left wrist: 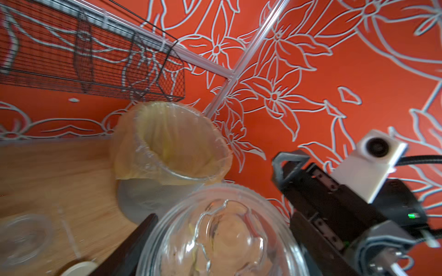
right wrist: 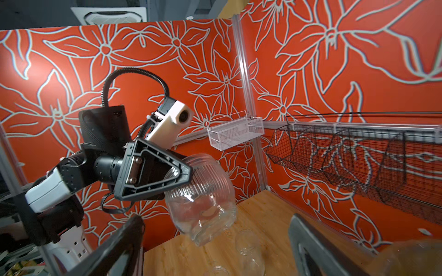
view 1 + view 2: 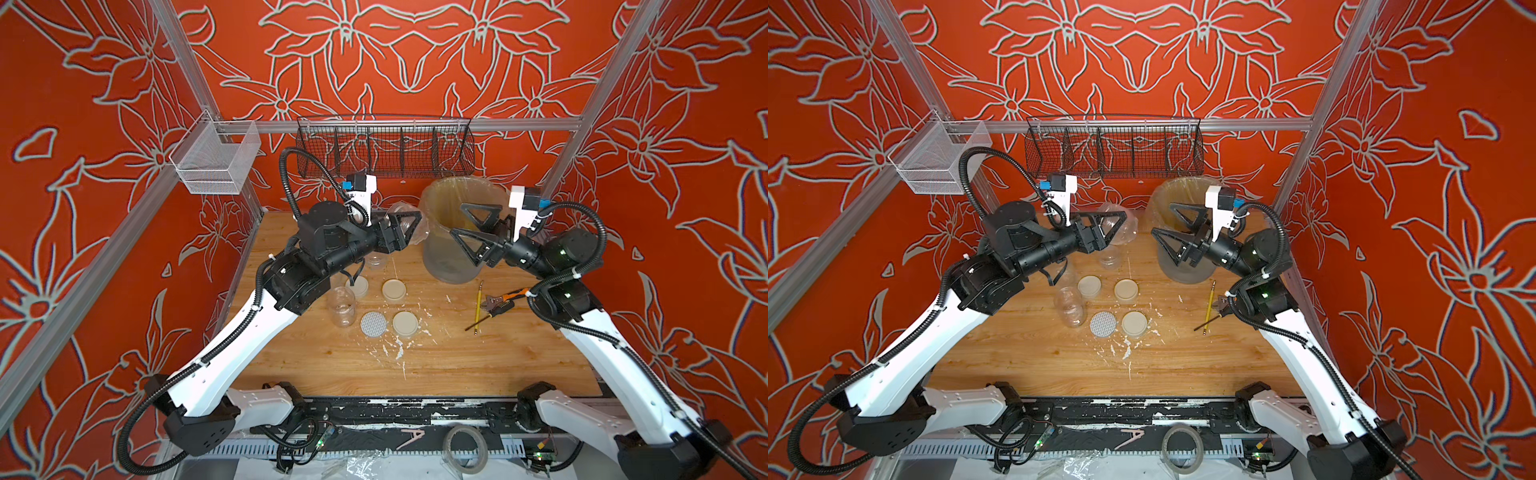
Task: Empty moldy tea leaves from jars
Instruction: Place the jar at the center of the board.
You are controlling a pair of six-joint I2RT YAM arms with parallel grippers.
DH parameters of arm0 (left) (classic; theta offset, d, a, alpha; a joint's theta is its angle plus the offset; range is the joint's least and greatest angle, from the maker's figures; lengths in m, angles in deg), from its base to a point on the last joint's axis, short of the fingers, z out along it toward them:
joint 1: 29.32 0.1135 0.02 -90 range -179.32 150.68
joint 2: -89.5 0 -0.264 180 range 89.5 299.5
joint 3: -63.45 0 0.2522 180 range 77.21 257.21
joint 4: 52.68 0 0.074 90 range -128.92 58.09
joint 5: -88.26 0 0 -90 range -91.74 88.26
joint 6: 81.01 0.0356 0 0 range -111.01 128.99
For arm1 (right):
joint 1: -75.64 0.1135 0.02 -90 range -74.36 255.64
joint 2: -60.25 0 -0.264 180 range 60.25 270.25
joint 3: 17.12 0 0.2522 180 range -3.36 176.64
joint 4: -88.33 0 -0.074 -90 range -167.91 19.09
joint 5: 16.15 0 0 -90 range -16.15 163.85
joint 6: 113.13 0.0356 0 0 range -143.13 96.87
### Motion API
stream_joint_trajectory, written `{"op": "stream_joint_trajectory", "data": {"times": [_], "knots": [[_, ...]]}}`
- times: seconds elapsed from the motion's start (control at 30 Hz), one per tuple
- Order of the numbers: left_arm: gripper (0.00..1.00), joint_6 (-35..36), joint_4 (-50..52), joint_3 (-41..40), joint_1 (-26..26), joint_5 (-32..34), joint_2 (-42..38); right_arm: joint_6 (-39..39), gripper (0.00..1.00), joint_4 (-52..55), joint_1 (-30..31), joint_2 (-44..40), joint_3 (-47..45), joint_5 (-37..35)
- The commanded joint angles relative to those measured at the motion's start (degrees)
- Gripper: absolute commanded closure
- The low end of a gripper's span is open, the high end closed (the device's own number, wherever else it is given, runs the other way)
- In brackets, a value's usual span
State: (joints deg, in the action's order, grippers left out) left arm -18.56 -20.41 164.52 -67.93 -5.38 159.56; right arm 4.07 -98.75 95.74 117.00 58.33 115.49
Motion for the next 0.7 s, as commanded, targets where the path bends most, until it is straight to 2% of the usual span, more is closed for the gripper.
{"op": "stream_joint_trajectory", "data": {"times": [0.0, 0.23, 0.5, 0.67], "knots": [[0.76, 9.1, 5.3, -1.7, -1.2, 8.6, -1.0, -1.1, 0.04, 8.3, 0.2, -2.3, -0.9, -5.3], [0.79, 16.5, 7.3, -7.3, -6.5, 17.8, 1.3, -2.7, 0.05, 23.0, 0.6, -5.3, -1.3, -5.0], [0.83, 12.4, 1.5, -17.0, -8.4, 19.8, 6.4, -6.6, 0.04, 37.4, 0.6, -7.9, -3.3, -7.7], [0.85, 9.5, -3.7, -19.8, -8.4, 21.5, 12.8, -4.9, 0.05, 39.4, 0.6, -9.9, -7.2, -11.7]]}}
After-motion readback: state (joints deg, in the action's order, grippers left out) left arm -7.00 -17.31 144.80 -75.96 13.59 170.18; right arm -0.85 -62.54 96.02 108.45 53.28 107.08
